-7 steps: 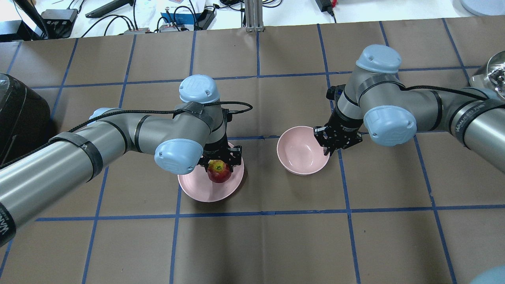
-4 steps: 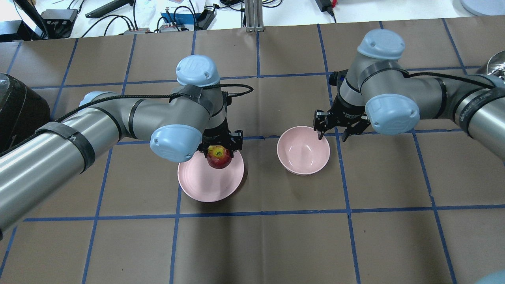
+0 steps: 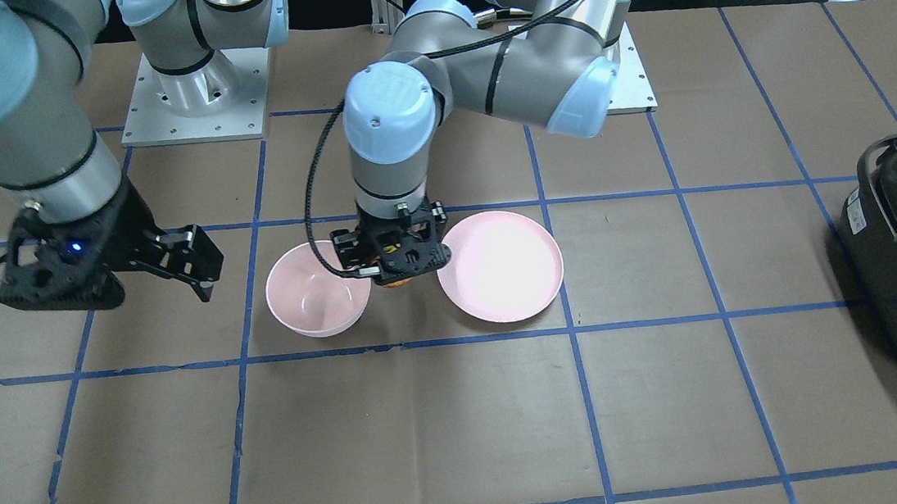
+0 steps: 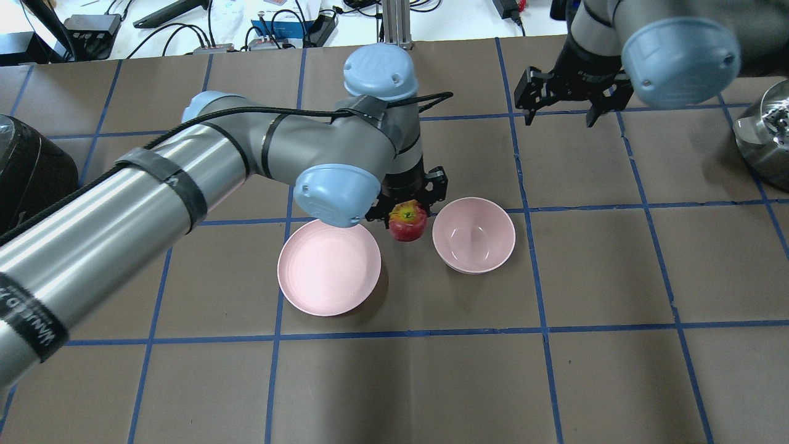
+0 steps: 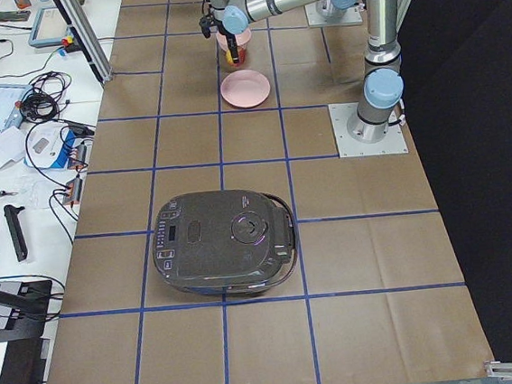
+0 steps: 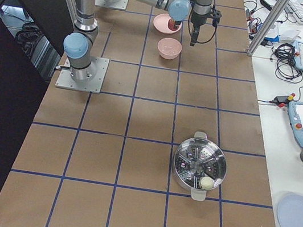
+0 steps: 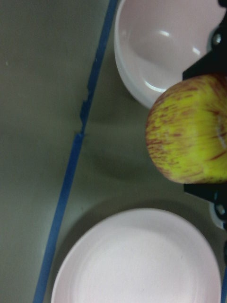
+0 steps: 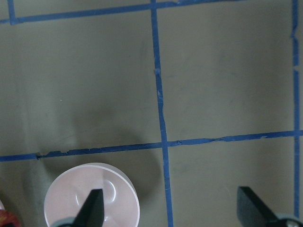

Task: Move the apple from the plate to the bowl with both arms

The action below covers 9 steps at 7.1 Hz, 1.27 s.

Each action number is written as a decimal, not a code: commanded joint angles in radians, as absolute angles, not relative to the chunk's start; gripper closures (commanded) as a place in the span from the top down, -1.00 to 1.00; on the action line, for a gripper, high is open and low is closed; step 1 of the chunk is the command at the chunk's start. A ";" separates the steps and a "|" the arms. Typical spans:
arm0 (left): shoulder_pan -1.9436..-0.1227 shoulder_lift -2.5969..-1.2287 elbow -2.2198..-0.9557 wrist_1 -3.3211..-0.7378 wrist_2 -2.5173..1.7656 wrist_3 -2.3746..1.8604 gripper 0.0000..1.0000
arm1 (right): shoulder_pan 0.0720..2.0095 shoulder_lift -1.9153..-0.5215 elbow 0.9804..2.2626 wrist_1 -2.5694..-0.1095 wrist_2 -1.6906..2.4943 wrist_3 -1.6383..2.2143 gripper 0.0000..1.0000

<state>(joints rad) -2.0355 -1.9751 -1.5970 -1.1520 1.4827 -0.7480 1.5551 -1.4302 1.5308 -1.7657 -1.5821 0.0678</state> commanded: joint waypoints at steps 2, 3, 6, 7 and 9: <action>-2.125 -2.075 -1.557 -1.032 1.390 -0.920 -0.63 | 1.517 -1.506 1.523 -1.720 -1.641 0.066 1.00; -2.125 -2.085 -1.577 -1.034 1.391 -0.908 -0.61 | 1.500 -1.506 1.561 -1.710 -1.664 0.066 1.00; -2.123 -2.076 -1.574 -1.035 1.394 -0.896 1.00 | 1.447 -1.512 1.582 -1.709 -1.683 0.009 1.00; -2.117 -2.056 -1.569 -1.045 1.396 -0.835 1.00 | 1.450 -1.513 1.582 -1.707 -1.683 0.009 1.00; -2.056 -1.961 -1.560 -1.144 1.423 -0.737 1.00 | 1.451 -1.512 1.585 -1.707 -1.675 0.011 1.00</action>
<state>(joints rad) -2.0959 -2.0235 -1.5694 -1.0771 1.4054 -0.8037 1.4506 -1.5118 1.5827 -1.7076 -1.6795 0.0103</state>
